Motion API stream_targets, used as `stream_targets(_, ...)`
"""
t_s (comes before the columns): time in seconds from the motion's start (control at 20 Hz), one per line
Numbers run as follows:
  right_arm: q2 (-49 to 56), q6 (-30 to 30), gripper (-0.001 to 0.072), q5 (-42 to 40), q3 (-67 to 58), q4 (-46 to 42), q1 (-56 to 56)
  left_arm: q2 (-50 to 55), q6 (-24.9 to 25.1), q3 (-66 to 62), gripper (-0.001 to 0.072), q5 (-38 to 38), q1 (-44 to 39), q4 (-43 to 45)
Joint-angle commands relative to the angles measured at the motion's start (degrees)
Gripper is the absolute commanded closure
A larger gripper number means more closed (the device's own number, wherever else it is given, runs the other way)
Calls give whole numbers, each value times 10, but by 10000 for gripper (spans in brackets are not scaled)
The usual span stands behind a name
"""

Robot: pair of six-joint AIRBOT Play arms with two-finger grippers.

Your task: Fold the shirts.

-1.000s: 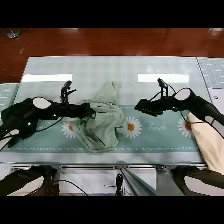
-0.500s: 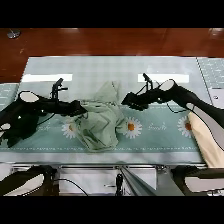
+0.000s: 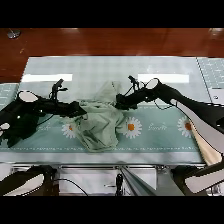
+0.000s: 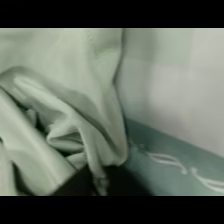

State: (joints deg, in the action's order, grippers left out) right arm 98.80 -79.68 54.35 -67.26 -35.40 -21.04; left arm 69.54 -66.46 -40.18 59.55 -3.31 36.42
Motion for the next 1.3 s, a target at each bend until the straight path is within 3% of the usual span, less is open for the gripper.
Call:
stream_targets(0.0, 4, 36, 694, 13, -8, 23, -4, 0, 0, -1, 688, 8, 1, 0)
stream_targets(0.25, -26, 20, 694, 68, -98, -47, 27, -37, 0, -57, 688, 16, 2, 0)
stream_targets(0.45, -101, -22, 695, 93, -242, -132, 69, -72, -3, -232, 688, 16, 1, 0)
stream_targets(0.6, -171, -24, 695, 113, -344, -163, 85, -75, -31, -388, 688, 16, 1, 0)
stream_targets(0.75, -268, -24, 694, 132, -411, -248, 86, -87, -39, -515, 688, 17, 2, 2)
stream_targets(0.85, -342, -25, 694, 158, -437, -322, 86, -110, -47, -575, 688, 20, 2, 40)
stream_targets(1.0, -459, -43, 694, 189, -442, -419, 86, -172, -104, -608, 689, 42, 2, 169)
stream_targets(1.1, -529, -55, 694, 220, -442, -450, 86, -228, -128, -608, 688, 63, 2, 232)
stream_targets(1.25, -599, -70, 694, 282, -442, -445, 86, -297, -127, -607, 688, 106, 2, 249)
